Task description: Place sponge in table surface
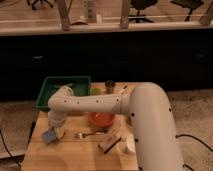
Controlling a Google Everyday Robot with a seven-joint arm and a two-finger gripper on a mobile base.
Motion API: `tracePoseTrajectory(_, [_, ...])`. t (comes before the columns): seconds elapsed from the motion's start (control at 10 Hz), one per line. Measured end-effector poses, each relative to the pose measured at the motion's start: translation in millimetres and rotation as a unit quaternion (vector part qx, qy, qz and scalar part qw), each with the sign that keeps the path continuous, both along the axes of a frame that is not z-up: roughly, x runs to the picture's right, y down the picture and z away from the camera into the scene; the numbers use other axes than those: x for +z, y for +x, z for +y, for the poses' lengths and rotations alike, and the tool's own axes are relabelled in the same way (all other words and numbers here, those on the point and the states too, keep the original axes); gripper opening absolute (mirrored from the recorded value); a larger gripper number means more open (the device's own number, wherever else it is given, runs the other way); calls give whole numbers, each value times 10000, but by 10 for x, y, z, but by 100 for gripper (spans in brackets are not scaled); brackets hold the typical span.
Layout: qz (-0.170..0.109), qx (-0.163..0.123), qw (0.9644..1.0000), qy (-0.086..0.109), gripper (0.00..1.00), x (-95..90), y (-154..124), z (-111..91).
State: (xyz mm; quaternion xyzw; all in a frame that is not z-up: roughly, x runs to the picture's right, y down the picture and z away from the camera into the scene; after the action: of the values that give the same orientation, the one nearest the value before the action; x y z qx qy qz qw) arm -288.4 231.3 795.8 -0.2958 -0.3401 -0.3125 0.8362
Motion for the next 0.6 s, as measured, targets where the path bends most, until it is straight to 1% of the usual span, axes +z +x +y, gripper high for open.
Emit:
tracePoseTrajectory(0.1, [13,7,10000,-20,19,41,-7,38])
tracePoseTrajectory(0.3, [39,23,10000,-52,37,86,5,73])
tracePoseTrajectory(0.4, [52,38,10000,-74,49,109,18,91])
tracePoseTrajectory(0.5, [57,41,9999,-86,56,116,23,101])
tracePoseTrajectory(0.6, [67,55,9999,-98,67,128,32,108])
